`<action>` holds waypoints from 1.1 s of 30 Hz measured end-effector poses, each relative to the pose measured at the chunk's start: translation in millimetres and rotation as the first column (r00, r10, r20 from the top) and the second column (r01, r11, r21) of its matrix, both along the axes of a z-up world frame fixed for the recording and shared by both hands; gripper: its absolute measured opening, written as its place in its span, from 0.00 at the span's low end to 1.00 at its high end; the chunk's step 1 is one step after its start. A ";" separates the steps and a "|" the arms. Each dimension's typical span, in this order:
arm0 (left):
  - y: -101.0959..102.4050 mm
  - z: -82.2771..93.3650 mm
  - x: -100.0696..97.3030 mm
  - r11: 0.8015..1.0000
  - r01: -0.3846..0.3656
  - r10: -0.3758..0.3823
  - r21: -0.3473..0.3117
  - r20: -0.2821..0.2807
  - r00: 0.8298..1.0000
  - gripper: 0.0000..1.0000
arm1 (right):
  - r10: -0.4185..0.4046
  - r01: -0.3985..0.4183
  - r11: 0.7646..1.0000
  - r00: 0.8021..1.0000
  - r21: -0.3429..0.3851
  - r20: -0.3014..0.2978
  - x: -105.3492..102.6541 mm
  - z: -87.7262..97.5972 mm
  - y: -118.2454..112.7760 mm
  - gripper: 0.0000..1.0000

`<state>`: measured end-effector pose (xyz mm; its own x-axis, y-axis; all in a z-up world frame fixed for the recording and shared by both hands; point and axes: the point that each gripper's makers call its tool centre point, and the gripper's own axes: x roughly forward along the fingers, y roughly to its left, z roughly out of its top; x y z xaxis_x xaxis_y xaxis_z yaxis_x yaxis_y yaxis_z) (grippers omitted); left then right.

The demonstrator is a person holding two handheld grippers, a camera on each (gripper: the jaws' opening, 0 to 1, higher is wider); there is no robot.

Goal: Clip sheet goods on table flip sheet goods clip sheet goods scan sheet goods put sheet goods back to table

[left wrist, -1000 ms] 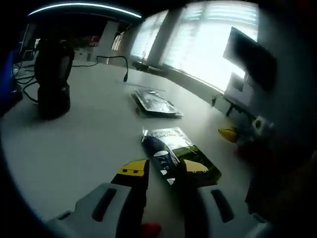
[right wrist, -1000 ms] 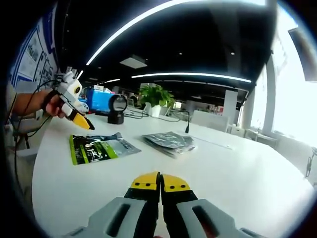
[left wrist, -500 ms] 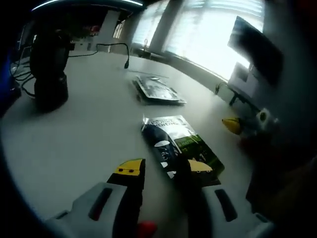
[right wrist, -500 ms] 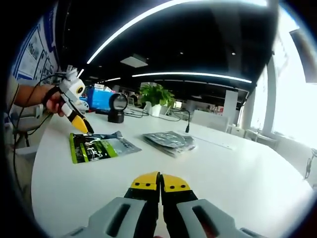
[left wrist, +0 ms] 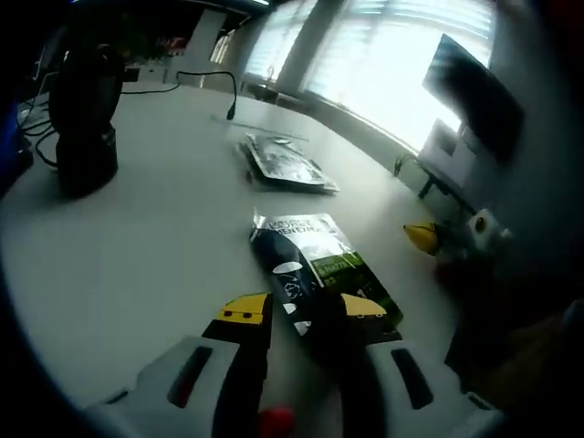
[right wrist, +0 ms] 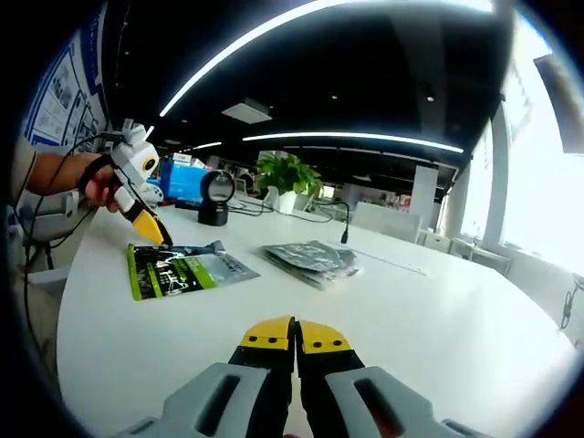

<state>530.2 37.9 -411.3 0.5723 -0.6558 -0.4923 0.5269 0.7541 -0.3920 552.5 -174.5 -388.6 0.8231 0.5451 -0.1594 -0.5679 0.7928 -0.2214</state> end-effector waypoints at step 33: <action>4.5 -1.8 -4.3 0.986 -0.121 0.101 -0.114 -0.167 0.981 0.00 | 0.020 -0.019 1.000 1.000 -0.004 0.015 -2.4 1.7 3.6 0.00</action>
